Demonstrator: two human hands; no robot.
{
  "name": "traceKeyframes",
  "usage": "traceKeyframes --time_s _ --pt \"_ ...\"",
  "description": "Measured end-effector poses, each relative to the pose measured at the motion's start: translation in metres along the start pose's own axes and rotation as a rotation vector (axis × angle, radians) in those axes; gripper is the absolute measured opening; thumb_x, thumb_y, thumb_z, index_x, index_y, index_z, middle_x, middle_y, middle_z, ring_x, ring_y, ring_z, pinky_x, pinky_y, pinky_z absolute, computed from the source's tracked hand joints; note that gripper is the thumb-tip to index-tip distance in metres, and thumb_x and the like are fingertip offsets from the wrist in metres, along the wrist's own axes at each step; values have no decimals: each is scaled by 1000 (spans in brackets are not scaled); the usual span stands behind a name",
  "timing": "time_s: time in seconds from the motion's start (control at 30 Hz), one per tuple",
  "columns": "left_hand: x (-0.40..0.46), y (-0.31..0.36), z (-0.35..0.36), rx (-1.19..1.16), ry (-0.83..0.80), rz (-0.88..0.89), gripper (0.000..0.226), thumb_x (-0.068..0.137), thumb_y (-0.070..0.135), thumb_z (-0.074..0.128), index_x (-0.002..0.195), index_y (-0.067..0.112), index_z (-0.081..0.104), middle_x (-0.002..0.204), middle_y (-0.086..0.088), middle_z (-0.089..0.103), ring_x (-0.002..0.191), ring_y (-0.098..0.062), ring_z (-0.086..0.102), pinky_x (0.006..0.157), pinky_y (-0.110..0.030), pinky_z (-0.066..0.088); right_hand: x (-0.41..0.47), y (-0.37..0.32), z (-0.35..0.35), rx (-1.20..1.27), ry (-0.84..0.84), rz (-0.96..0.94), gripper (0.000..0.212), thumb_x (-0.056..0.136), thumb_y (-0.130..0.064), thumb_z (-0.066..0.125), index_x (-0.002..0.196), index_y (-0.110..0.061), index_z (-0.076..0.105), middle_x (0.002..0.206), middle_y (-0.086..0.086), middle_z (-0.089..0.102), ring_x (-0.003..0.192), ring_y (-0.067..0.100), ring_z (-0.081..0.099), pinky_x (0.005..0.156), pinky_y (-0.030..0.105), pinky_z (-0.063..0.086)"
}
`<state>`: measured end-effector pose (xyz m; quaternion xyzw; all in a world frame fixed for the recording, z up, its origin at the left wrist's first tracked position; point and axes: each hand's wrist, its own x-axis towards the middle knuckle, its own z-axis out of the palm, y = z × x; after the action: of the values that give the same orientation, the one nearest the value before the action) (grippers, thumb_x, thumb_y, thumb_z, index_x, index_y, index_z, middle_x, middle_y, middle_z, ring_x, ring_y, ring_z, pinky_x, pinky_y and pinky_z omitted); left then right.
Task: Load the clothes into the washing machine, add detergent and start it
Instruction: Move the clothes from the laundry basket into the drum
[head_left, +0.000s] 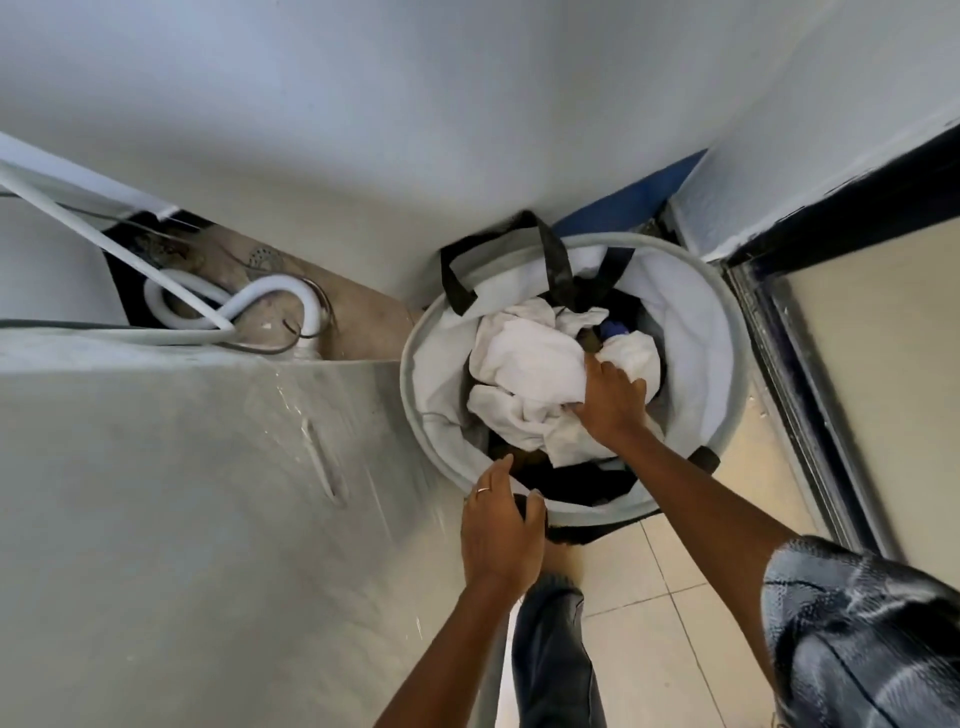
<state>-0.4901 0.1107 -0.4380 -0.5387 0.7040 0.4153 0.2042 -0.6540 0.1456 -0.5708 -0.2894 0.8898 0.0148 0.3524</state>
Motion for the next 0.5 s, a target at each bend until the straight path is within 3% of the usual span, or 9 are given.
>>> traceKeyframes --time_s 0.1,0.2,0.3,0.37,0.43,0.5 --pt "-7 1 -2 -2 -19 -4 50 96 29 46 144 22 36 148 5 41 135 -12 36 111 -27 33 -19 -6 -8 109 85 35 42 93 -34 50 131 -15 50 122 12 58 116 31 48 91 41 36" --pt "-14 11 -11 6 -4 9 50 96 30 46 144 23 35 148 6 41 135 -13 36 109 -28 35 -47 -24 -36 357 125 72 36 92 -23 52 127 -12 56 127 12 50 118 33 43 95 46 37" --pt "-25 27 -27 -28 13 19 54 97 30 48 146 21 30 150 3 37 138 -15 34 108 -27 33 -84 -41 -74 701 181 -21 34 89 -9 54 123 -2 56 128 12 50 114 28 49 97 45 41" --pt "-31 37 -37 -85 40 30 59 95 27 52 148 20 26 151 2 35 138 -15 34 107 -25 33 -114 -51 -101 852 153 -68 25 91 -10 53 115 -5 58 108 4 57 96 15 53 88 34 44" --pt "-38 48 -50 -162 98 54 72 91 27 61 150 22 20 152 7 31 139 -11 32 105 -23 32 -146 -58 -131 958 73 -97 6 94 -13 52 94 -18 55 79 -12 50 75 3 48 71 16 40" --pt "-41 54 -61 -238 107 93 91 81 38 72 151 25 16 149 16 25 136 -3 28 105 -21 31 -173 -63 -159 1065 -29 -92 5 95 -14 52 93 -17 55 79 -13 51 76 3 49 63 4 39"
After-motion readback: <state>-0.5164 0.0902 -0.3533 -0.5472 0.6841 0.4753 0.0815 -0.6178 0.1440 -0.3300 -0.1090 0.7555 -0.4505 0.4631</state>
